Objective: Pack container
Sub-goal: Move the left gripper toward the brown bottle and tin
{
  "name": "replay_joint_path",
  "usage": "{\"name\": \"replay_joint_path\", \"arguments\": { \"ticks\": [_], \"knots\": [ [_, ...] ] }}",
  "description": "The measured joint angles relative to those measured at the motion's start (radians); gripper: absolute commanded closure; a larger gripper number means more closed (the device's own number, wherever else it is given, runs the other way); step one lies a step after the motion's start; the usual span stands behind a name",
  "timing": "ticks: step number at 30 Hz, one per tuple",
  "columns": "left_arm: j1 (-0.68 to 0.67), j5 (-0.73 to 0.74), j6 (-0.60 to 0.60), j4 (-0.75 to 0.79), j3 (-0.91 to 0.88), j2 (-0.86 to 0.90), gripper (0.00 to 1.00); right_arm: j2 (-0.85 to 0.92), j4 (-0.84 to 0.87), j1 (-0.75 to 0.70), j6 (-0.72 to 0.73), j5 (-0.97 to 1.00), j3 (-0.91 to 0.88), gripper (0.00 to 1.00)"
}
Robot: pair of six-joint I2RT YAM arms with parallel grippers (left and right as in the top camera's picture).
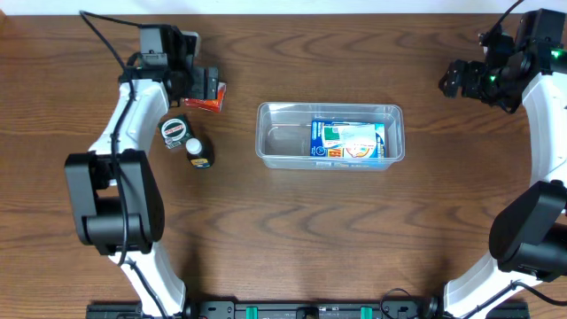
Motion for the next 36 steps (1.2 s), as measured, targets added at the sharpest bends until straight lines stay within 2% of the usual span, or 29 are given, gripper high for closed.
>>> {"name": "replay_joint_path", "arguments": {
  "ticks": [11, 36],
  "knots": [
    [-0.017, -0.024, 0.059, 0.005, 0.000, 0.057, 0.02, 0.000, 0.000, 0.000, 0.000, 0.000, 0.000, 0.01],
    [-0.040, -0.075, 0.082, 0.019, 0.000, 0.142, 0.01, 0.000, 0.000, 0.000, 0.000, 0.000, 0.000, 0.01]
  ]
}}
